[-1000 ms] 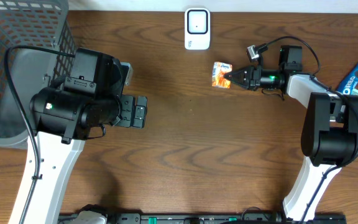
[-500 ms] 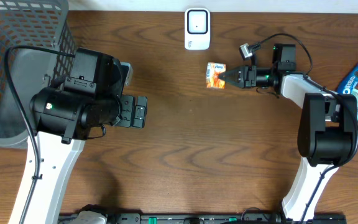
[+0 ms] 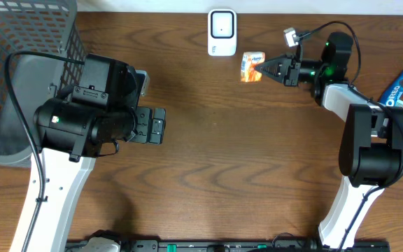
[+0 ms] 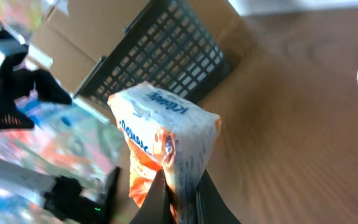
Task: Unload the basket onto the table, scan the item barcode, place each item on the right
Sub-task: 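Raise the Kleenex pack to the scanner with the right gripper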
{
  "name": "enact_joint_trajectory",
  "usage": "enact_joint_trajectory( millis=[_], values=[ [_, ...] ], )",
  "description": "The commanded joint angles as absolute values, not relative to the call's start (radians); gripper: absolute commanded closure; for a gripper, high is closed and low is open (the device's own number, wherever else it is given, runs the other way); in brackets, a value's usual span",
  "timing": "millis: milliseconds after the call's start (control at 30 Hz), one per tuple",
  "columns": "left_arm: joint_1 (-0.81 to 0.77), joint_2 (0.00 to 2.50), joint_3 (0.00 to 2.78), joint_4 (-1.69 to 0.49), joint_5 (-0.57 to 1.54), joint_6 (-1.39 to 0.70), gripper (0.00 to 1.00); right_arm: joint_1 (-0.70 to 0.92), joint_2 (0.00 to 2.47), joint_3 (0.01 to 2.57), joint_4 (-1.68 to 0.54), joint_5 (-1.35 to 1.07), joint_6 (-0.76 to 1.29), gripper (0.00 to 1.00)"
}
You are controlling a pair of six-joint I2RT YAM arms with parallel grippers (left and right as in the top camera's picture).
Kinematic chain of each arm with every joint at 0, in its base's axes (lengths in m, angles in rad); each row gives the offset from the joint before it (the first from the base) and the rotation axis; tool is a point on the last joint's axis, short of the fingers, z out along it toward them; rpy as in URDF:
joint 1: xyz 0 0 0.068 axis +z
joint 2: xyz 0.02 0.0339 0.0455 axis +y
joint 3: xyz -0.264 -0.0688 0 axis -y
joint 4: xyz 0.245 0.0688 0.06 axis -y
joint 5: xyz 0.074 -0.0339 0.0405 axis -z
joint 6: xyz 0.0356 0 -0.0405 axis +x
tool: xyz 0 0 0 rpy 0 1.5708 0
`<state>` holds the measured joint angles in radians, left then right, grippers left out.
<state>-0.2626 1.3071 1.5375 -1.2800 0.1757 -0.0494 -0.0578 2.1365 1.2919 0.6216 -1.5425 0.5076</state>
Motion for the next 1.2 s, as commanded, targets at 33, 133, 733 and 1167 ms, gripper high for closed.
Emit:
enact_joint_trajectory(
  millis=[33,133,733,1167],
  values=[
    [-0.257,1.309,1.547,-1.283,0.163,-0.05,0.02,-0.059,2.136,1.294,0.757,-1.562,0.686,0.99],
    [-0.257,1.309,1.547,-1.283,0.163,-0.05,0.02,-0.065,2.136,1.294,0.931,-1.562,0.851,0.99],
    [-0.257,1.309,1.547,-1.283,0.163,-0.05,0.02,-0.14,2.136,1.294,1.134,-1.56,1.153,0.99],
    [-0.257,1.309,1.547,-1.283,0.163,-0.05,0.02,-0.21,2.136,1.294,1.125,-1.559,1.234,0.99]
  ],
)
